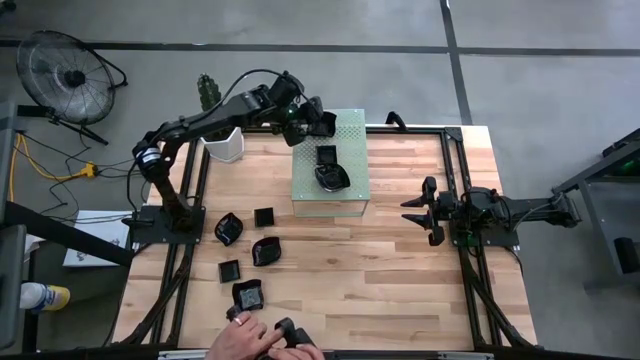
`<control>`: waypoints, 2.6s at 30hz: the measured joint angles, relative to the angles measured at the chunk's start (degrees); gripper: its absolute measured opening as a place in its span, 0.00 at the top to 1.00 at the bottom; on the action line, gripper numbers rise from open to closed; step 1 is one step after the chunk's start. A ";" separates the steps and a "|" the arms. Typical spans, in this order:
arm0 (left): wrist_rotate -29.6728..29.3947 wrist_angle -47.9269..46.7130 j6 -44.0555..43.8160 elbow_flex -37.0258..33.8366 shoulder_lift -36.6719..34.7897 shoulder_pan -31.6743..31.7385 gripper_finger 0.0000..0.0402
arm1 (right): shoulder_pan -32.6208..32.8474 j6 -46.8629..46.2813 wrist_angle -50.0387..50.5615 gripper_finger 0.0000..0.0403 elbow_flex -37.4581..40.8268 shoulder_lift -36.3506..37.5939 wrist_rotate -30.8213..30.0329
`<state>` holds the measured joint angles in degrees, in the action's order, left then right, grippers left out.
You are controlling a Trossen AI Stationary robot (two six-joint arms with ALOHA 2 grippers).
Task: Pick & Place Mini shaped plates
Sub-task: Stack the black distorted square plate on top of the black distorted square plate on the shelf
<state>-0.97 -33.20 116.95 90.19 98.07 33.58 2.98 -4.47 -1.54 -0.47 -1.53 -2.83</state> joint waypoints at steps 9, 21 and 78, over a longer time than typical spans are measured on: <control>-2.76 0.23 -0.32 0.02 -0.92 -1.46 0.60 | 0.00 0.00 0.00 0.65 -0.02 -0.01 0.02; -10.81 -1.21 -8.81 -0.09 -2.71 -3.60 0.60 | 0.02 0.00 0.00 0.65 0.00 -0.01 0.01; -8.53 -56.37 -141.01 -12.37 -32.38 -60.76 0.70 | 0.02 0.00 0.00 0.65 -0.01 -0.01 0.01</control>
<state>-9.50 -89.57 -24.06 77.82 65.69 -27.18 3.00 -4.47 -1.54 -0.48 -1.54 -2.82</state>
